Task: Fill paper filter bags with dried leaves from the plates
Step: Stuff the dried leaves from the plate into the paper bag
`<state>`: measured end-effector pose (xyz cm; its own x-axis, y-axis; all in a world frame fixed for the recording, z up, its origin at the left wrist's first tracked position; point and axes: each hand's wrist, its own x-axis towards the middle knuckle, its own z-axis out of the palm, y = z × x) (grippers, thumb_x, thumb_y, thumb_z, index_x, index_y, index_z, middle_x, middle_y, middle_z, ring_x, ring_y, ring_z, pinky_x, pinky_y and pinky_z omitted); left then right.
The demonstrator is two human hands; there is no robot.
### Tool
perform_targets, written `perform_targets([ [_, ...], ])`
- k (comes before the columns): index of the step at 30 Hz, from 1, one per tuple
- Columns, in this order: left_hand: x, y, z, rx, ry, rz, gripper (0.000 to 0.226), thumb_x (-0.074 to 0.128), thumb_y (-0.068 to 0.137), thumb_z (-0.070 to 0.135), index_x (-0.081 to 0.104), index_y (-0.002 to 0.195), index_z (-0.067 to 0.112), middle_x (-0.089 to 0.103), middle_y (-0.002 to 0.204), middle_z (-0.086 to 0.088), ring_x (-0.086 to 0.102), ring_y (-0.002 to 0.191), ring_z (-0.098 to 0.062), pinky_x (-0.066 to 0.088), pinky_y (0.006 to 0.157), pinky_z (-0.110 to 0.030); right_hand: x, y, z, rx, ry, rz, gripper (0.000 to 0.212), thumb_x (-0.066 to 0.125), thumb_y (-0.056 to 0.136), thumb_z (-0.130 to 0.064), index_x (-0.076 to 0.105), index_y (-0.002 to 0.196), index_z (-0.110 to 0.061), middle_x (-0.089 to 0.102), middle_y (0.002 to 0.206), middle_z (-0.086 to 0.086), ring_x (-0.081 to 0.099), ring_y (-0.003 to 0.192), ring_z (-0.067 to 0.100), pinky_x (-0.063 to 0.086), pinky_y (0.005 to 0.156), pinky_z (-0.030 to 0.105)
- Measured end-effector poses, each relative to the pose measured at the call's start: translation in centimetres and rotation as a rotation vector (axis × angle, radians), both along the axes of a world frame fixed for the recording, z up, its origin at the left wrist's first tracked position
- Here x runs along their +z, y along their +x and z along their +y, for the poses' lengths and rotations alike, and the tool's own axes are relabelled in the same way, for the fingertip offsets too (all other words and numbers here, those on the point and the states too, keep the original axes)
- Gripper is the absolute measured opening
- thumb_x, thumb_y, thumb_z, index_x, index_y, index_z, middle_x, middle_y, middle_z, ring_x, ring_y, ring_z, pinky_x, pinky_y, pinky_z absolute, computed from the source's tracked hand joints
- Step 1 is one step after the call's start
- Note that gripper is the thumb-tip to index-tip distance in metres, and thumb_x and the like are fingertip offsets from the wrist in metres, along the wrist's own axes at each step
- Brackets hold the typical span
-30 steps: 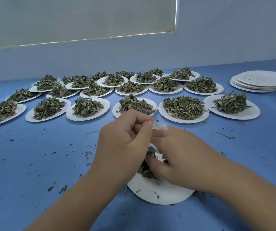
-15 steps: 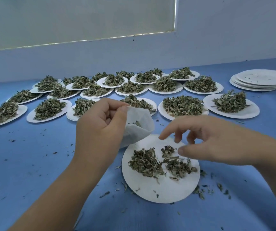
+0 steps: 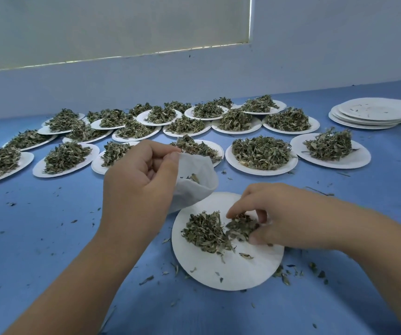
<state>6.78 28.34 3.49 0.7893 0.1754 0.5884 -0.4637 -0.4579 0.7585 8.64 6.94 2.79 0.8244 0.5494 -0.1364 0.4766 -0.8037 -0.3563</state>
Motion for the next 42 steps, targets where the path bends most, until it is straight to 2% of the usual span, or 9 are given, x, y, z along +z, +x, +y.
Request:
perform_targets([
  [4,-0.1,0.1,0.0,0.002,0.000,0.005,0.019,0.060,0.093,0.018,0.067,0.084,0.033,0.059,0.071,-0.002,0.043,0.050,-0.003,0.034,0.045,-0.009,0.1,0.1,-0.1,-0.039,0.076,-0.030,0.035,0.067,0.087,-0.036,0.056,0.117,-0.050,0.046,0.097,-0.025,0.052,0.081,-0.005,0.040,0.066,0.016],
  [8,-0.2,0.1,0.1,-0.005,-0.006,0.003,0.017,0.060,0.093,0.019,0.067,0.085,0.032,0.059,0.072,-0.004,0.044,0.053,-0.003,0.036,0.046,-0.010,1.3,0.0,-1.8,-0.077,0.109,0.079,0.038,0.074,0.080,-0.034,0.056,0.108,-0.052,0.053,0.099,-0.027,0.056,0.083,-0.006,0.052,0.076,0.022],
  [11,-0.2,0.2,0.1,-0.012,0.005,-0.004,0.019,0.060,0.093,0.018,0.067,0.085,0.034,0.059,0.072,-0.004,0.043,0.053,-0.004,0.036,0.046,-0.011,1.7,-0.1,-2.4,-0.084,0.029,0.155,0.040,0.075,0.078,-0.033,0.056,0.107,-0.053,0.053,0.093,-0.033,0.056,0.078,-0.009,0.049,0.069,0.019],
  [15,-0.3,0.2,0.1,-0.013,0.027,-0.010,0.019,0.060,0.093,0.018,0.067,0.085,0.034,0.058,0.071,-0.004,0.043,0.053,-0.004,0.036,0.047,-0.010,1.2,0.1,-1.8,-0.104,-0.014,0.088,0.030,0.073,0.081,-0.033,0.058,0.103,-0.047,0.055,0.086,-0.022,0.050,0.068,-0.016,0.038,0.057,0.015],
  [21,-0.3,0.2,0.1,-0.008,0.037,-0.011,0.021,0.061,0.093,0.019,0.066,0.083,0.036,0.059,0.072,-0.002,0.045,0.053,-0.004,0.035,0.046,-0.009,0.1,0.0,-0.4,-0.095,0.024,-0.001,0.023,0.072,0.081,-0.039,0.057,0.097,-0.045,0.052,0.087,-0.019,0.048,0.072,-0.016,0.035,0.056,0.016],
  [26,-0.2,0.1,0.1,-0.015,0.043,-0.020,0.023,0.060,0.093,0.018,0.064,0.082,0.037,0.057,0.071,-0.003,0.043,0.053,-0.004,0.035,0.047,-0.009,1.0,-0.2,-1.4,-0.058,0.016,0.081,0.060,0.074,0.073,-0.053,0.041,0.123,-0.060,0.043,0.107,-0.034,0.049,0.087,-0.011,0.041,0.071,0.017],
  [29,-0.2,0.1,0.0,-0.018,0.049,-0.020,0.023,0.060,0.093,0.017,0.064,0.082,0.037,0.057,0.071,-0.003,0.044,0.053,-0.005,0.035,0.047,-0.009,0.8,-0.6,-1.0,-0.002,-0.061,0.114,0.080,0.073,0.070,-0.061,0.028,0.136,-0.058,0.032,0.103,-0.041,0.045,0.085,-0.015,0.036,0.069,0.018],
  [34,-0.2,0.1,-0.1,-0.019,0.053,-0.021,0.021,0.060,0.092,0.018,0.064,0.082,0.036,0.058,0.072,-0.003,0.046,0.054,-0.010,0.036,0.048,-0.009,0.0,-0.9,0.0,0.015,-0.061,0.058,0.086,0.066,0.073,-0.066,0.025,0.145,-0.046,0.030,0.104,-0.034,0.043,0.086,-0.011,0.038,0.073,0.018],
  [42,-0.4,0.1,-0.2,-0.012,0.075,-0.029,0.021,0.061,0.093,0.016,0.066,0.085,0.034,0.058,0.072,-0.002,0.044,0.051,-0.002,0.035,0.047,-0.007,-0.2,-1.2,0.4,0.012,-0.060,0.003,0.089,0.059,0.071,-0.074,0.025,0.146,-0.043,0.028,0.107,-0.032,0.043,0.087,-0.006,0.039,0.073,0.020],
])
